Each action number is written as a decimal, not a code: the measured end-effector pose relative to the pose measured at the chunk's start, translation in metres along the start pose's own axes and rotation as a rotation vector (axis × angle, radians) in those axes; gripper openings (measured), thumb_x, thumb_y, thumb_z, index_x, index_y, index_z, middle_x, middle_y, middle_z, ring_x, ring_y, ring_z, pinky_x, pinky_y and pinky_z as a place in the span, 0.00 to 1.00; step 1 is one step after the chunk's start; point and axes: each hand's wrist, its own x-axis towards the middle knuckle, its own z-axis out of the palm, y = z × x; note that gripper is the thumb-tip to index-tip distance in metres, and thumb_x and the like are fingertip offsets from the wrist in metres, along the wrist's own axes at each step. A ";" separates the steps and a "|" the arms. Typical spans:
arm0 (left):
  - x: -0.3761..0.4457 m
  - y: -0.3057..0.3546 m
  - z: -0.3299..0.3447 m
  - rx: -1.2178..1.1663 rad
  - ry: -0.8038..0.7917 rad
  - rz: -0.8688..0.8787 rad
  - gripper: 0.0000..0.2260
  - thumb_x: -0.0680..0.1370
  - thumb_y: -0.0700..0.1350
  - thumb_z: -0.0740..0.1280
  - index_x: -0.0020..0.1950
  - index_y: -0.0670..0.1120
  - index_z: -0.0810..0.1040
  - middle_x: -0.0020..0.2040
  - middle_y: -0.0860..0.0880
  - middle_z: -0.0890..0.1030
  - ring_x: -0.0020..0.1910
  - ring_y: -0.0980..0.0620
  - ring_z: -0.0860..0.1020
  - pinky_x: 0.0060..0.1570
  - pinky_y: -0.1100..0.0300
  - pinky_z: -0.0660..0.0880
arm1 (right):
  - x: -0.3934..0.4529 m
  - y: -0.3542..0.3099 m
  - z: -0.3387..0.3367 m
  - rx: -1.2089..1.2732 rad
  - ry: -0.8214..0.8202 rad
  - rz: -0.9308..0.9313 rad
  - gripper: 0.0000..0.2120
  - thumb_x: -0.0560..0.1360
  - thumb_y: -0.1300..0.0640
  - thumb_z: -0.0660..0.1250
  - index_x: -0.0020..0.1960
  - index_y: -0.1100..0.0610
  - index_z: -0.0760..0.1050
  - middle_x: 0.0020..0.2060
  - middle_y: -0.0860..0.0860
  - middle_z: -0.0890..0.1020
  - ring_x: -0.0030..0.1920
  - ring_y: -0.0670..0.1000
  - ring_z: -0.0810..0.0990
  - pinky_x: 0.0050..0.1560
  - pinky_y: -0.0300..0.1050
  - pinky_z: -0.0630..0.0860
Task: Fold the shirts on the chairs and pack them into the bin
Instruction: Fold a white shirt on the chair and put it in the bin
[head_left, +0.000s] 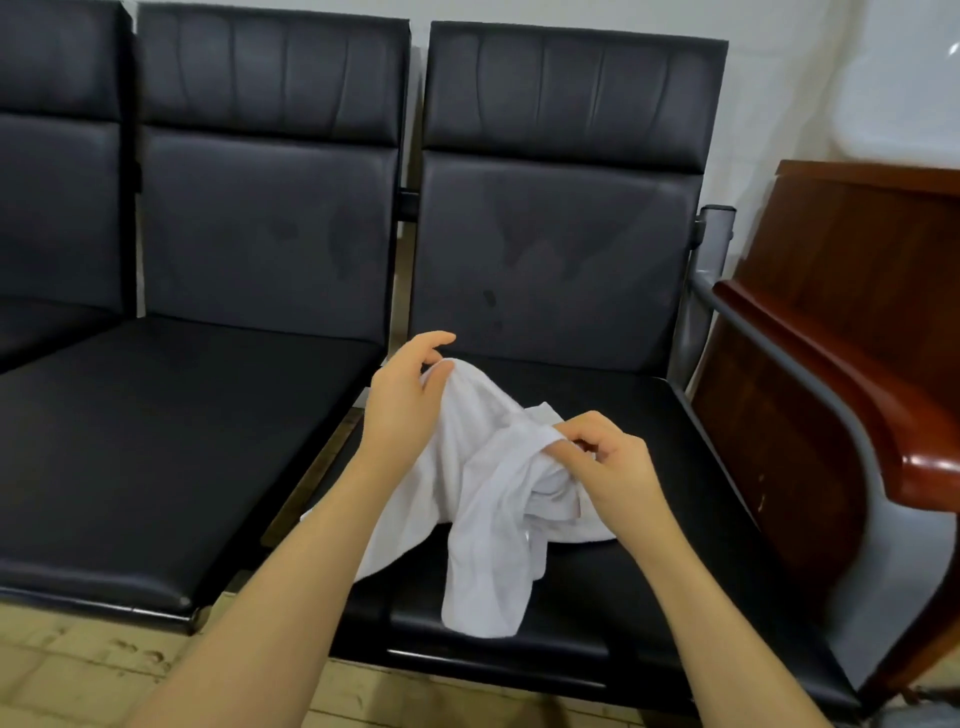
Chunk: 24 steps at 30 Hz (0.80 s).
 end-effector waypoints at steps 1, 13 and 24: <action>0.002 -0.008 0.000 0.023 0.033 -0.041 0.13 0.80 0.41 0.63 0.63 0.49 0.75 0.42 0.57 0.74 0.37 0.62 0.73 0.44 0.70 0.71 | 0.000 -0.002 -0.004 -0.005 -0.014 -0.002 0.06 0.74 0.61 0.69 0.42 0.52 0.82 0.42 0.49 0.80 0.43 0.45 0.78 0.45 0.34 0.75; -0.025 -0.029 0.016 0.208 -0.452 0.100 0.10 0.80 0.45 0.62 0.60 0.49 0.79 0.54 0.55 0.79 0.56 0.53 0.75 0.61 0.54 0.68 | -0.006 0.001 -0.026 0.004 0.217 0.018 0.15 0.78 0.66 0.61 0.48 0.49 0.81 0.51 0.46 0.80 0.51 0.39 0.78 0.48 0.30 0.73; -0.067 -0.028 0.001 -0.079 -0.654 -0.146 0.11 0.81 0.48 0.60 0.62 0.54 0.76 0.56 0.58 0.79 0.57 0.62 0.76 0.59 0.66 0.72 | -0.011 0.006 0.027 -0.119 0.128 -0.048 0.18 0.80 0.67 0.55 0.49 0.45 0.74 0.46 0.45 0.76 0.48 0.43 0.75 0.47 0.32 0.70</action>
